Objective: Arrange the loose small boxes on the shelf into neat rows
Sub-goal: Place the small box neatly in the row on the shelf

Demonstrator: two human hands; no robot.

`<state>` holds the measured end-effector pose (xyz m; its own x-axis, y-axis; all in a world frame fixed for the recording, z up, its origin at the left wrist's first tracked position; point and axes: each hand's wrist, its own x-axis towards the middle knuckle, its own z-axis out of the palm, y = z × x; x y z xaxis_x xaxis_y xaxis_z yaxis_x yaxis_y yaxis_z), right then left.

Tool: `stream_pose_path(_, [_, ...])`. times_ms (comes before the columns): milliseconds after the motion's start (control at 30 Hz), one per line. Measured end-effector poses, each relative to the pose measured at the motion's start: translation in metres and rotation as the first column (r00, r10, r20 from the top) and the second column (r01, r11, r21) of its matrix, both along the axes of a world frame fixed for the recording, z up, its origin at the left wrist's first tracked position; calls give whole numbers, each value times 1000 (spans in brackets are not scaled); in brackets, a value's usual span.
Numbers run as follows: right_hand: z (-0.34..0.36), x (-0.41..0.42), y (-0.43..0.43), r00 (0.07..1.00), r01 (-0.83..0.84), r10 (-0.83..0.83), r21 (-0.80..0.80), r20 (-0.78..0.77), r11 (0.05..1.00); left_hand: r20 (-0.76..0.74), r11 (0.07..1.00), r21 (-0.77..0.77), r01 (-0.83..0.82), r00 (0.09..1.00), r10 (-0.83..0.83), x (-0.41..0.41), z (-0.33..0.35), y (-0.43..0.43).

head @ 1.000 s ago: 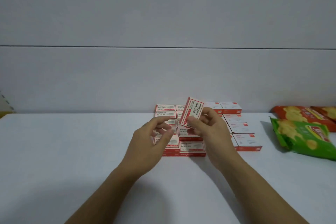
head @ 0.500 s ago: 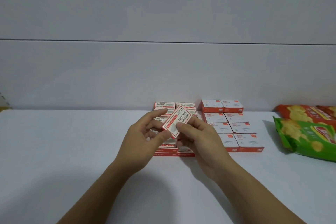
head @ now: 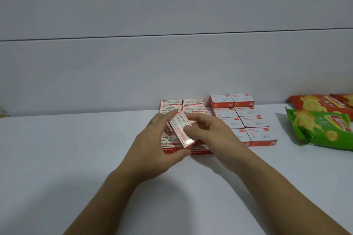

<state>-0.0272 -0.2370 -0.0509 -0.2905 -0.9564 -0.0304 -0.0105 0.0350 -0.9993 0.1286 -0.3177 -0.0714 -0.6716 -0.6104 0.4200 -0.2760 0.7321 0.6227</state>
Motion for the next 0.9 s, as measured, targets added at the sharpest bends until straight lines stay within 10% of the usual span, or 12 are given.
stream_pose_path(200, [-5,2,-1,951,113,-132,-86,-278,990,13,961,-215,-175,983,182,-3,-1,1])
stream_pose_path(300, [-6,9,0,735,112,-176,-139,-655,984,6,898,-368,-243,965,264,-7,-3,1])
stream_pose_path(433, [-5,13,2,569,130,-237,-199,-788,971,-12,839,-481,-255,959,285,-10,-7,0])
stream_pose_path(900, [12,-34,24,369,102,27,70,-929,992,70,972,-155,-177,979,190,10,-6,-16])
